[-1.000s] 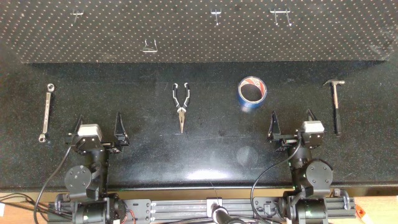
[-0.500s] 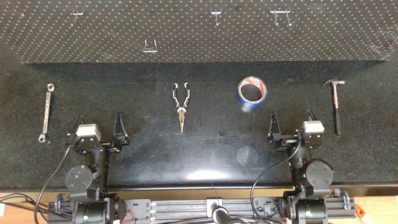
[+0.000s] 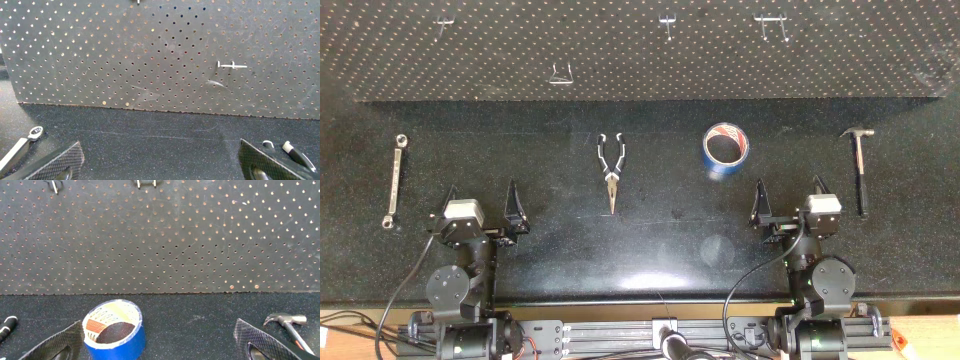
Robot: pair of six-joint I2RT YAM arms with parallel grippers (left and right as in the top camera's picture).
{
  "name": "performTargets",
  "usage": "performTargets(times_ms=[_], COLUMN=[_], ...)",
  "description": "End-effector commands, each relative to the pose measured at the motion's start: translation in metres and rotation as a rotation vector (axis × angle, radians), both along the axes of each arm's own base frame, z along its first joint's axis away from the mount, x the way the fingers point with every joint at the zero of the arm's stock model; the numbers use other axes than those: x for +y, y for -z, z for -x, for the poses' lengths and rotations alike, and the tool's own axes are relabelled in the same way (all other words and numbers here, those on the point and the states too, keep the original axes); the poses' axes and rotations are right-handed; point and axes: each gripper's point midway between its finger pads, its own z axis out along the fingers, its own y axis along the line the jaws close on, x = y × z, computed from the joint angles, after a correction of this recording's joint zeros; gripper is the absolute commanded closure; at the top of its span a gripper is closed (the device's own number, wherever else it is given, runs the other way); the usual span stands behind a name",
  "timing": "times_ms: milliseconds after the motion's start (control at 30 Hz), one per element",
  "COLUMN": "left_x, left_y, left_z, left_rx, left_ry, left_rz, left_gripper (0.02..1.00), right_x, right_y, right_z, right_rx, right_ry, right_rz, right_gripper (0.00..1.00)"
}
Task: Place Tools Onto Pegboard
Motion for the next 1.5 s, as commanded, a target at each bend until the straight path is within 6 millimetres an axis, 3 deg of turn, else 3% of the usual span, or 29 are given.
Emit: performTargets(times_ms=[33, 667, 867, 1067, 1200, 1333, 1500], left_x=[0.002, -0.006, -0.007, 0.001, 0.049, 0.072, 0.077], left_y=[0.0, -0.002, -0.037, -0.108, -0.15, -0.159, -0.153], left_z=[0.0, 0.0, -0.015, -0.029, -0.02, -0.003, 0.021], left_rx=[-0.009, -0.005, 0.172, 0.317, 0.422, 0.563, 0.688], left_ry=[-0.015, 0.031, 0.059, 0.035, -0.217, -0.269, -0.202], left_rz=[0.01, 0.028, -0.077, -0.113, -0.224, -0.292, -0.232], left_gripper=[0.023, 0.023, 0.025, 0.025, 0.025, 0.025, 0.025], right_x=[-0.003, -0.003, -0.003, -0.003, -0.003, -0.003, -0.003], right_y=[0.001, 0.001, 0.001, 0.001, 0.001, 0.001, 0.001], right_z=[0.0, 0.0, 0.0, 0.0, 0.0, 0.0, 0.0], right_rx=[-0.005, -0.005, -0.005, -0.005, -0.005, -0.005, -0.005], right_ry=[0.013, 0.013, 0.013, 0.013, 0.013, 0.013, 0.013], right_rz=[0.012, 0.012, 0.012, 0.012, 0.012, 0.012, 0.012], right_gripper=[0.025, 0.025, 0.025, 0.025, 0.027, 0.025, 0.025])
